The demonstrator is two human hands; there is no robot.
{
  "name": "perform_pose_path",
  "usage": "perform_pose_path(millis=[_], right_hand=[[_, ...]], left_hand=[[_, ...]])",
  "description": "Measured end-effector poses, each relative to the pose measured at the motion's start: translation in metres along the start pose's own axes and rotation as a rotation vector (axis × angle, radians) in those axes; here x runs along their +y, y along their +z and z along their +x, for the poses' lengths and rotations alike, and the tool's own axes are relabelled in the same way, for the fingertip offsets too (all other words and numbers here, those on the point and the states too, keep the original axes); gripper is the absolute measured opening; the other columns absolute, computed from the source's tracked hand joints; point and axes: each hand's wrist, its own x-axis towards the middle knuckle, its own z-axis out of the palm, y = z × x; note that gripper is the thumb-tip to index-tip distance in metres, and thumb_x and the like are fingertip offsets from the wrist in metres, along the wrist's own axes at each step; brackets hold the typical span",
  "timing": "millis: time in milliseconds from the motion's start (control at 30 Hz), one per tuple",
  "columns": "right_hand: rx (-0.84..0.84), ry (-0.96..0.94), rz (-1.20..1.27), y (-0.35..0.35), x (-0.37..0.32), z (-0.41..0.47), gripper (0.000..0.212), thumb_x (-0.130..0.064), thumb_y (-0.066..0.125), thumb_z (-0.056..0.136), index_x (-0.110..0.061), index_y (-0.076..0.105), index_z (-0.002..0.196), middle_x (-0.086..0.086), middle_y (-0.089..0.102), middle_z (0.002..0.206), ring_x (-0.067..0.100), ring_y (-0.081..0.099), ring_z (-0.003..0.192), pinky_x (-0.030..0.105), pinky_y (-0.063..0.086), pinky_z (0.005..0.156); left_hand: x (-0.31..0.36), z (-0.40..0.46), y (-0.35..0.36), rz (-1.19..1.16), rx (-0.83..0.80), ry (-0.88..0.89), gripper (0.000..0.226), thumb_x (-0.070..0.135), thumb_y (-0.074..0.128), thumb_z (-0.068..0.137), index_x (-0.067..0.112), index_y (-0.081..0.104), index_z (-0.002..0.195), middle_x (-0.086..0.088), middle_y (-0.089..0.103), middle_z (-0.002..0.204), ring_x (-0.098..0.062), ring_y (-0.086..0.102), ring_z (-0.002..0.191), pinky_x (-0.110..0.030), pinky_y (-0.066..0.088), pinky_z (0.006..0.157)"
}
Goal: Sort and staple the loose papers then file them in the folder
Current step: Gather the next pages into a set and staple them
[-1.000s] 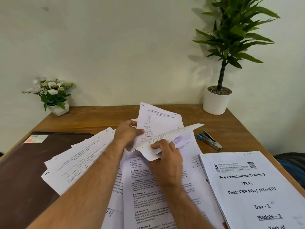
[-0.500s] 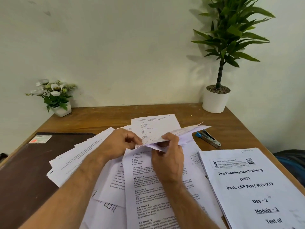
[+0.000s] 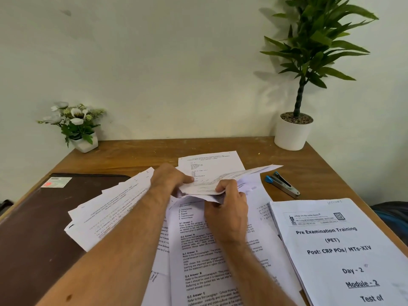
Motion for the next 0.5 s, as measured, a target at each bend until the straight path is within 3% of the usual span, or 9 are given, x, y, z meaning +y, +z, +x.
perform_pose_path(millis=[133, 233, 333, 400, 500], right_hand=[[-0.021, 0.0, -0.011, 0.0, 0.001, 0.001, 0.044, -0.017, 0.069, 0.089, -0.043, 0.035, 0.099, -0.02, 0.052, 0.103, 0.012, 0.046, 0.103, 0.028, 0.055, 0.08], [-0.018, -0.015, -0.01, 0.001, 0.002, 0.002, 0.045, -0.017, 0.07, 0.088, -0.043, 0.035, 0.099, -0.022, 0.051, 0.104, 0.012, 0.045, 0.103, 0.03, 0.055, 0.081], [-0.036, -0.02, 0.002, 0.001, 0.0, 0.001, 0.041, -0.018, 0.069, 0.09, -0.041, 0.036, 0.1, -0.021, 0.05, 0.106, 0.012, 0.045, 0.105, 0.029, 0.055, 0.083], [-0.031, -0.035, 0.005, 0.001, -0.002, 0.002, 0.04, -0.019, 0.069, 0.09, -0.041, 0.037, 0.1, -0.021, 0.05, 0.105, 0.012, 0.046, 0.104, 0.031, 0.055, 0.083], [-0.007, -0.044, 0.007, -0.001, 0.002, 0.003, 0.039, -0.019, 0.068, 0.089, -0.041, 0.037, 0.097, -0.02, 0.051, 0.1, 0.014, 0.045, 0.1, 0.029, 0.052, 0.078]], left_hand=[[-0.007, 0.006, 0.003, -0.123, -0.089, 0.044, 0.017, 0.007, 0.079, 0.087, 0.009, 0.073, 0.102, -0.008, 0.072, 0.084, -0.017, 0.063, 0.054, -0.023, 0.046, 0.04], [-0.008, 0.004, 0.004, -0.036, 0.018, 0.08, 0.009, 0.008, 0.073, 0.091, 0.011, 0.067, 0.097, -0.006, 0.067, 0.084, -0.018, 0.06, 0.054, -0.019, 0.039, 0.031], [0.0, 0.002, 0.005, -0.008, 0.039, 0.051, 0.027, 0.023, 0.084, 0.084, 0.011, 0.06, 0.084, -0.004, 0.06, 0.075, -0.02, 0.059, 0.055, -0.017, 0.032, 0.024], [0.008, 0.003, 0.006, -0.005, 0.018, 0.025, 0.035, 0.03, 0.09, 0.076, 0.013, 0.059, 0.079, -0.004, 0.062, 0.08, -0.023, 0.061, 0.067, -0.019, 0.033, 0.025], [0.014, 0.009, 0.015, 0.1, 0.038, 0.034, 0.055, 0.041, 0.096, 0.063, 0.013, 0.068, 0.1, -0.005, 0.071, 0.101, -0.025, 0.067, 0.089, -0.026, 0.044, 0.051]])
